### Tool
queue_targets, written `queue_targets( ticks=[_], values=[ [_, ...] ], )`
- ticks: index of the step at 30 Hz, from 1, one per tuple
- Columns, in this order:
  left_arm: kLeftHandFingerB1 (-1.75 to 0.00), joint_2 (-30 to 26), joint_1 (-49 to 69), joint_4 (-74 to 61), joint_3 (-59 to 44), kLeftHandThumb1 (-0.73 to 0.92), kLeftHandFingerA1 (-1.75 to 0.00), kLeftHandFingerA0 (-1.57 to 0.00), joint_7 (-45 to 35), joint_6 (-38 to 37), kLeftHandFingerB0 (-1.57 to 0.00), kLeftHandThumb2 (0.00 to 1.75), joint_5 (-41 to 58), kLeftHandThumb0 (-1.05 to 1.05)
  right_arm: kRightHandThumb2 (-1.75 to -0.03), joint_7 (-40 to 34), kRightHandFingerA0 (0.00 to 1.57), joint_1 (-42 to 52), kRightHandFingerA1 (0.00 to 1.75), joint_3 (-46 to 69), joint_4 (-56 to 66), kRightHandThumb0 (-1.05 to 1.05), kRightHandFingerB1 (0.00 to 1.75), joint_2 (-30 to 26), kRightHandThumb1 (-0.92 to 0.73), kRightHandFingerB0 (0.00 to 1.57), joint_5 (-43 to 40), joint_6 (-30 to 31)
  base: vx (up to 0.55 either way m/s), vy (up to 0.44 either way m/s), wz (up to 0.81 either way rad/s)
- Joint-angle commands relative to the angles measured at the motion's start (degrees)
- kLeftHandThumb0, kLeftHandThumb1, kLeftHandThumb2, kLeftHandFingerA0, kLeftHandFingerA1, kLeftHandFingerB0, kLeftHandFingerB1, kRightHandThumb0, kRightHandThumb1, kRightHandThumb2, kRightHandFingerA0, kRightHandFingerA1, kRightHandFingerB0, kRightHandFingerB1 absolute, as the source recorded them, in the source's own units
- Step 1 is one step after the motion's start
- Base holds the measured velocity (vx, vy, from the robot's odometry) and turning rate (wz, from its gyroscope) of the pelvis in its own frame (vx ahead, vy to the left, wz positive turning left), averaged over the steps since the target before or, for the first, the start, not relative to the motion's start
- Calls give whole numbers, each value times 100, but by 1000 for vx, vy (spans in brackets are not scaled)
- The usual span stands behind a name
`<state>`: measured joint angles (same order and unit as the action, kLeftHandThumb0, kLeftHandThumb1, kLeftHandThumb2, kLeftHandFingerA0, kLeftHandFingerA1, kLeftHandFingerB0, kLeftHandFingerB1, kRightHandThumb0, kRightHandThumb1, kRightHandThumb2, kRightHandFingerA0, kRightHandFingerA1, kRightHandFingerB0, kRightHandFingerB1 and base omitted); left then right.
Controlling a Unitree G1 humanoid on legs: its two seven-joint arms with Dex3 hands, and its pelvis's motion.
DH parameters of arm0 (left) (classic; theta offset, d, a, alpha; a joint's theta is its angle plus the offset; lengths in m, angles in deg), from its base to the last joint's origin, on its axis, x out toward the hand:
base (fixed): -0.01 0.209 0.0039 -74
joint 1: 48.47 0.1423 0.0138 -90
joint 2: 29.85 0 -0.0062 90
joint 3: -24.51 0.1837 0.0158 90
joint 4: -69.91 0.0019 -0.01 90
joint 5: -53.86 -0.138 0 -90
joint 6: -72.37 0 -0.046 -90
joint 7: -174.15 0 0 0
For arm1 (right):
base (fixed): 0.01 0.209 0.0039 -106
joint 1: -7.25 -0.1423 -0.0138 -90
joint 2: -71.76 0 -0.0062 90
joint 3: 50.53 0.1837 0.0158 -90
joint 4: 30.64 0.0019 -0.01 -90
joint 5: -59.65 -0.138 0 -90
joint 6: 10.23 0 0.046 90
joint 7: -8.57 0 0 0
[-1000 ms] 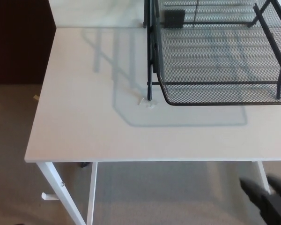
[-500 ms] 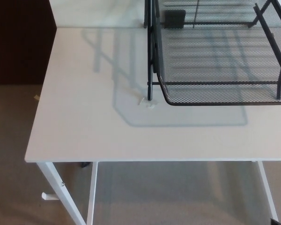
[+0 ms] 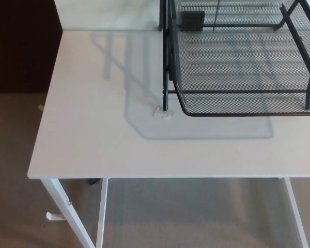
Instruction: The robot walk towards a table in front and then pushes a layer of a file tray back to its original position using its right hand
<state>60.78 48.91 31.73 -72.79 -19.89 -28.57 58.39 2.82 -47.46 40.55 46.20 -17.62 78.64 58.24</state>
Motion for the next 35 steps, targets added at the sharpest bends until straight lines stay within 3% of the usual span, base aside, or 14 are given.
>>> queue_targets(
  ticks=[1,5,6,7,8,15,16,17,18,25,26,27,35],
  values=[
    [-51,-92,19,-57,9,44,-61,-42,18,98,-23,87,-83,-5,-84,1010,0,-96,37,220,-234,-54,31,48,-48,0,-1346,102,0,0,0],
    [-51,-97,28,-64,13,44,-61,-43,1,71,-23,87,-86,-5,-84,1129,0,-75,35,241,-184,-54,30,54,-48,0,-1421,165,0,0,0],
    [-51,-114,52,-78,47,43,-61,-43,5,-1,-23,87,-133,-5,-63,1130,4,-73,31,250,-181,-53,22,60,-66,5,-1419,156,0,0,0],
    [-51,-125,20,-91,40,43,-61,-43,0,44,-23,87,-120,-5,-63,1152,4,-109,31,252,-175,-53,22,75,-65,5,-1438,180,0,0,0],
    [-37,-131,11,-94,48,60,-47,-51,7,52,-36,57,-128,-8,-84,1176,0,-112,37,255,-145,-53,30,84,-48,0,-1451,231,0,0,0],
    [-38,-120,65,-222,40,60,-47,-51,-5,92,-37,57,-87,-8,-85,1300,0,-141,37,236,-136,-54,29,37,-49,0,-1463,286,0,0,0],
    [-38,-118,79,-247,38,59,-47,-51,-6,99,-37,57,-85,-9,-65,1307,3,-137,32,229,-122,-53,22,29,-67,5,-1453,308,0,0,0],
    [-38,-118,93,-272,46,59,-47,-51,8,97,-37,57,-100,-9,-65,1316,3,-130,32,227,-106,-53,22,28,-67,5,-1454,328,0,0,0],
    [-38,-121,84,-287,38,59,-47,-51,13,113,-37,57,-95,-9,-86,1315,0,-127,39,213,-49,-55,30,27,-50,0,-1430,382,0,0,0],
    [-37,-153,94,-333,70,60,-45,-51,-19,141,-36,57,-131,-10,-86,1284,0,-159,40,210,-76,-55,31,14,-50,0,-1324,373,0,0,0],
    [-37,-154,94,-337,69,60,-45,-50,-21,153,-36,57,-129,-11,-63,1301,5,-144,33,208,-34,-53,22,6,-68,5,-1322,414,0,0,0],
    [-37,-157,91,-334,72,59,-45,-50,-21,155,-36,57,-137,-11,-86,1307,0,-146,39,206,-29,-55,30,0,-50,0,-1313,435,0,0,0],
    [-38,-157,98,-349,101,58,-46,-51,18,130,-37,57,-210,-12,-86,1314,1,-161,38,205,-30,-57,29,-22,-51,0,-1277,473,0,0,0]
  ],
)
